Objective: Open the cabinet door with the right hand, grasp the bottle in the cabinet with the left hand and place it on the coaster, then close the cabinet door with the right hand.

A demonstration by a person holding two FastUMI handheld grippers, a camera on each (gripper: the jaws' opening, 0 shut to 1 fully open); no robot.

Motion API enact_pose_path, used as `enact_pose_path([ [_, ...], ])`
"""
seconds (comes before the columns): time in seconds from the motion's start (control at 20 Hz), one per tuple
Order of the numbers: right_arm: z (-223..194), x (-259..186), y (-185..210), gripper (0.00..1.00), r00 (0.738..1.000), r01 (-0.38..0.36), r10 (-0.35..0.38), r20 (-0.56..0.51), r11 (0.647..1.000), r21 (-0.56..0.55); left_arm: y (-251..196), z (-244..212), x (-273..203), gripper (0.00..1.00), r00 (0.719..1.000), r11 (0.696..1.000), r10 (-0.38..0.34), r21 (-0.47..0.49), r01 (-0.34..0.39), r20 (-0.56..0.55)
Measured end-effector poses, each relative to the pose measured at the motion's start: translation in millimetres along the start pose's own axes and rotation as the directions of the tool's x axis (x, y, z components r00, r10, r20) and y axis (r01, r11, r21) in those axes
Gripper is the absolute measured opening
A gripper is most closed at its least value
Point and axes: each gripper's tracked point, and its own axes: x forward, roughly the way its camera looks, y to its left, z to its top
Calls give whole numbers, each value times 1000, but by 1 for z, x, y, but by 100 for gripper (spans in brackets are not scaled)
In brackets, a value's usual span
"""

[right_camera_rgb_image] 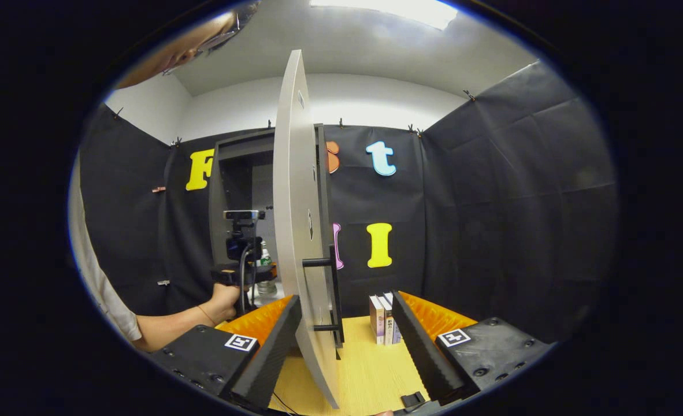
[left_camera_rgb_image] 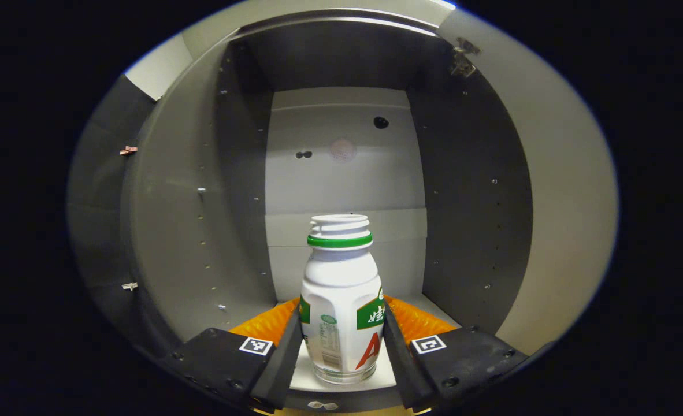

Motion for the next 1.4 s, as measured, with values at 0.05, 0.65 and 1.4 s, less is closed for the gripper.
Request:
enact_pose_path([
  [0.05, 4, -1, 5, 97, 1000, 6, -6, 10, 1000, -9, 8, -1, -9, 72, 1000, 1000, 3, -10, -3, -1],
  [0.65, -6, -4, 62, 98, 998, 57, -56, 25, 995, -82, 79, -59, -120, 73, 1000, 1000, -14, -20, 15, 21],
  [1.4, 16, 30, 114, 98, 994, 53, -45, 103, 996, -76, 127, -223, -236, 73, 998, 998, -54, 25, 55, -35],
])
